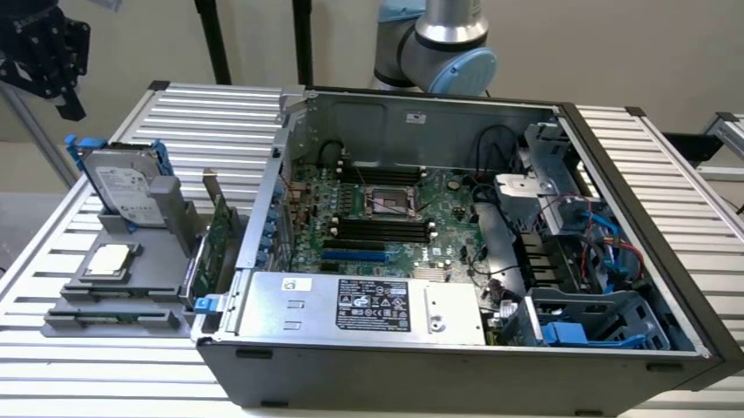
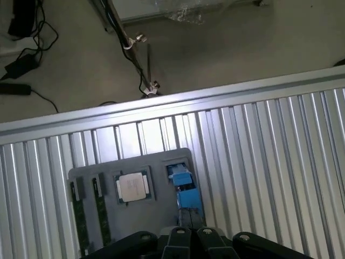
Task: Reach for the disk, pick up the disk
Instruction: 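Pick up the disk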
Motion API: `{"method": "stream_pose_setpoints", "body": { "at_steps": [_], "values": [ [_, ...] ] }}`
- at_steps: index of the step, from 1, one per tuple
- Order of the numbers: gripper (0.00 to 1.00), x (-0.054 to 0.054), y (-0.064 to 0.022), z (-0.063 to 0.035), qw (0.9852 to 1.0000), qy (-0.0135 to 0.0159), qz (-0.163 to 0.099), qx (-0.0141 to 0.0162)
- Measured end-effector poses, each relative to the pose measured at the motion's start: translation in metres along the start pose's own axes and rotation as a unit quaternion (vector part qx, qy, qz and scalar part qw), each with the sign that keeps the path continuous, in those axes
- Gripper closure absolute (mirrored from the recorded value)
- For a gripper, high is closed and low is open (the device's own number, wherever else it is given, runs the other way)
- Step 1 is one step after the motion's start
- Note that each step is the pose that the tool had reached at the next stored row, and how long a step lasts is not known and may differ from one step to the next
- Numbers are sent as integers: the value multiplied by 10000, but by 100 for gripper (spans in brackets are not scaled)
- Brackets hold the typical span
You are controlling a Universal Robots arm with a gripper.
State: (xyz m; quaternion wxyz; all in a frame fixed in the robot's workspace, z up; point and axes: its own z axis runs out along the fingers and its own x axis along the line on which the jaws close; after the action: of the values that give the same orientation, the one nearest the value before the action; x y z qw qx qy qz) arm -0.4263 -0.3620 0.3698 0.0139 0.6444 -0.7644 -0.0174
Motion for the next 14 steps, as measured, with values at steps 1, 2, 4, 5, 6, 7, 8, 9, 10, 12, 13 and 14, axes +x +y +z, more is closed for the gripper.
{"method": "stream_pose_setpoints", "body": {
  "at_steps": [1,2,4,5,6,7,8,9,10,12,13,14],
  "values": [
    [89,-9,1,5,10000,1,-25,14],
    [89,-19,3,11,10000,0,-53,32],
    [89,-38,6,23,9999,3,-134,69],
    [89,-44,7,26,9998,5,-190,79],
    [89,-51,8,28,9996,7,-253,80],
    [89,-54,9,29,9994,10,-324,80],
    [89,-56,9,31,9992,12,-393,80],
    [89,-60,10,31,9989,15,-455,80],
    [88,-62,12,33,9986,17,-517,80],
    [82,-62,19,39,9982,25,-596,79],
    [76,-62,20,42,9981,27,-604,79],
    [76,-62,20,49,9981,27,-609,79]
  ]
}}
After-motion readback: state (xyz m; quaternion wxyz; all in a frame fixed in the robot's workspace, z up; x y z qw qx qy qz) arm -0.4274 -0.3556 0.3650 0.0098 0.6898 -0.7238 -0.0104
